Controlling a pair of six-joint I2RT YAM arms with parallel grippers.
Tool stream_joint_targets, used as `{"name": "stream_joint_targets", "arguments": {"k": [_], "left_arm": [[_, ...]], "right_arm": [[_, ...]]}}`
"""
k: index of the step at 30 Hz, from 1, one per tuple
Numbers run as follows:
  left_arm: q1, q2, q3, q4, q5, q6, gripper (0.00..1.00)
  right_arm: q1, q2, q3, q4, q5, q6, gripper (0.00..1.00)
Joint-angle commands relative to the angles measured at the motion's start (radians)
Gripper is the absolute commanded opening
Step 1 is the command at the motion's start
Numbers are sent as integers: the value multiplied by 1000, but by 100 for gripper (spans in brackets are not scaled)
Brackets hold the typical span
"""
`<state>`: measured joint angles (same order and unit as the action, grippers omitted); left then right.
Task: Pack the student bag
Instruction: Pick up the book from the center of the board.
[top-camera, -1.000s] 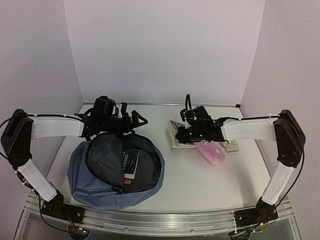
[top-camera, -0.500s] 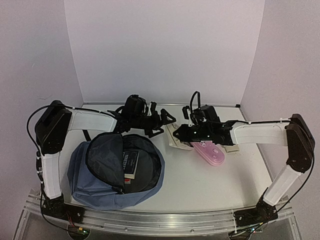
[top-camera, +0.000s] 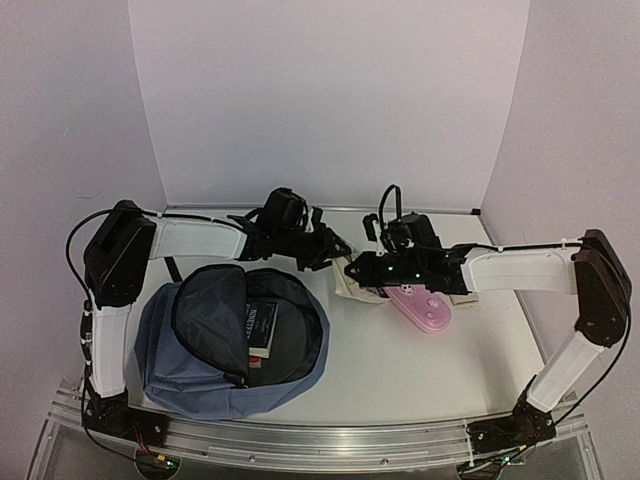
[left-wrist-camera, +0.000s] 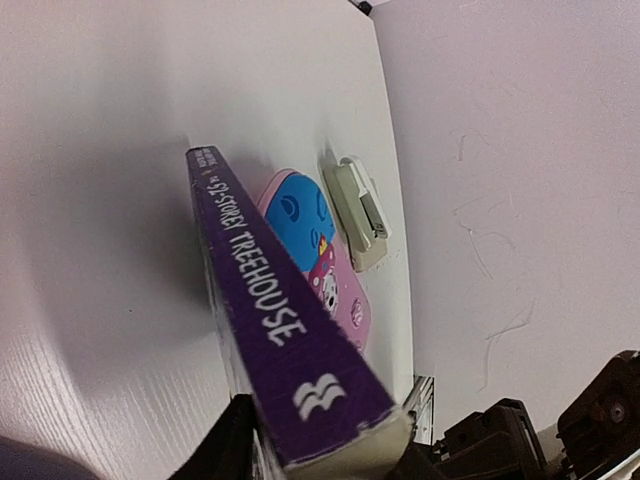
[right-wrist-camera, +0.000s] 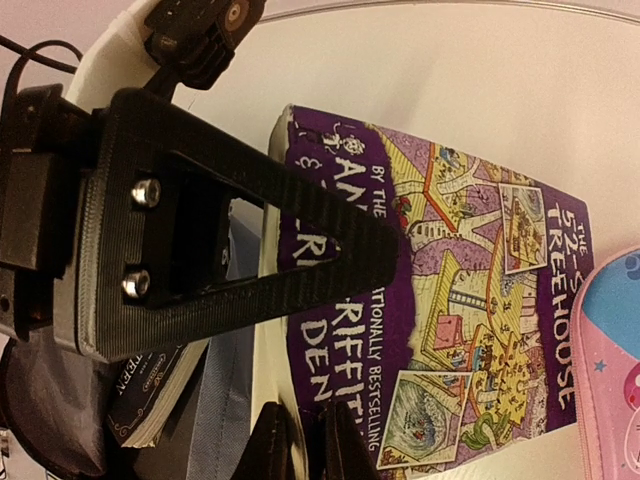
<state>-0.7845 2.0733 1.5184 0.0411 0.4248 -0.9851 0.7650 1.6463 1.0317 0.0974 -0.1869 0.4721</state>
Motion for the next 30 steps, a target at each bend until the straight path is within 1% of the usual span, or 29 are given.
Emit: {"name": "stream_joint_targets", "arguments": {"k": [1,3,4,5,6,7,10,13,17,20,21,25,30], "left_arm": [[-9,38,72,-85,-13,20,29],[-10,42,84,-112,-21,24,20],[-10,43,87,-121,-25,25,15],[-10,42,86,-127,-29,24,10],[-11,40,82,-129,-33,24,5],[-10,35,76,-129,-41,23,3],[-10,14,49,-115,-58,23,0],[-10,-15,11,-96,-73,29,0],[-7,-81,-49,-59,-89,62,0],[5,-164,-116,-12,-95,104,0],[9,-200,-148,13,-92,120,0],[42,-327,-260,82,-39,141,0],[68,-490,-328,69,57,181,0]], "right_arm": [[28,-7,32,66,-6,-24,0],[36,3,42,54,6,-32,0],[39,8,47,49,9,-35,1],[40,13,52,44,12,-38,5],[43,17,55,40,13,-37,14],[43,18,57,38,13,-38,22],[46,10,62,31,13,-37,49],[46,-10,63,24,14,-36,67],[46,-60,60,13,11,-21,83],[44,-111,58,4,26,-5,95],[42,-130,59,1,35,2,98],[12,-175,67,-7,2,17,98],[-35,-214,75,-13,-102,37,98]]}}
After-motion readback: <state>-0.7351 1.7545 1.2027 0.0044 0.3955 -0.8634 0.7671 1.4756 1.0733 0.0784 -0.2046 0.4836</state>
